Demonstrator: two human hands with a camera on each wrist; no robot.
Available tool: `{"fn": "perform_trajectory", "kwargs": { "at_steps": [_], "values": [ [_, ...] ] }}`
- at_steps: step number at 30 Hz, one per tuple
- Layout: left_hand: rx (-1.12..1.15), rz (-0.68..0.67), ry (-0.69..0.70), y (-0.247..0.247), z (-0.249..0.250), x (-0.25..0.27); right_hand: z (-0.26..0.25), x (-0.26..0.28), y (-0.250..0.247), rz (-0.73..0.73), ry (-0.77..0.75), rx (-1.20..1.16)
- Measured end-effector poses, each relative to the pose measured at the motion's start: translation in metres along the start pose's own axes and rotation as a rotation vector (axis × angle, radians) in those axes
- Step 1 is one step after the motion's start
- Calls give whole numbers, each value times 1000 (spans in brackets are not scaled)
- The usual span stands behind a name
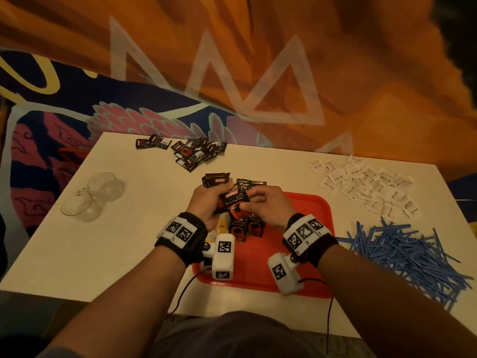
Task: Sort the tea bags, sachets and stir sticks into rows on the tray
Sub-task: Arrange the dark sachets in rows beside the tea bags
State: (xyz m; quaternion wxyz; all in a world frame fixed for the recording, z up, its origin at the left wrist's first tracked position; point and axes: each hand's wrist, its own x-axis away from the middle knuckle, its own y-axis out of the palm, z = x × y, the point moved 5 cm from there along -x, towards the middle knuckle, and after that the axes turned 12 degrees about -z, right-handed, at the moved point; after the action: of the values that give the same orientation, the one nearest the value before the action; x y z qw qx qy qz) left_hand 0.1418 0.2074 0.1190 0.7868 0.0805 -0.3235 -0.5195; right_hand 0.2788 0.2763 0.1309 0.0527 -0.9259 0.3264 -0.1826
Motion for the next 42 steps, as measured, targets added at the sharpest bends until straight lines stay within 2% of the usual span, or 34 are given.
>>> {"fn": "perform_trajectory", "kwargs": {
  "at_steps": [5, 11, 13, 15, 18, 24, 27, 35, 38, 42],
  "values": [
    [-15, -21, -84, 0, -13, -1, 3, 1, 4, -70, -10, -10],
    [12, 33, -105, -13, -29, -2, 22, 1, 13, -129, 97, -88],
    [-14, 97, -78, -23, -35, -3, 33, 1, 15, -116, 145, -50],
    [-76, 166, -68, -36, -41, -4, 52, 1, 12, -69, 183, 0],
    [-124, 214, -126, -52, -49, -4, 88, 4, 3, -12, 295, 53],
    [43, 183, -260, -72, -71, 0, 159, 3, -10, 4, 545, 119],
    [17, 189, -263, -80, -77, 0, 178, -5, -8, 14, 607, 95],
    [-352, 153, -243, -81, -82, -20, 191, -25, -4, 61, 638, 109],
    [-388, 103, -272, -74, -87, -30, 192, -29, -2, 73, 641, 104],
    [-394, 117, -278, -73, -92, -38, 194, -31, -2, 77, 637, 126]
  ]
}}
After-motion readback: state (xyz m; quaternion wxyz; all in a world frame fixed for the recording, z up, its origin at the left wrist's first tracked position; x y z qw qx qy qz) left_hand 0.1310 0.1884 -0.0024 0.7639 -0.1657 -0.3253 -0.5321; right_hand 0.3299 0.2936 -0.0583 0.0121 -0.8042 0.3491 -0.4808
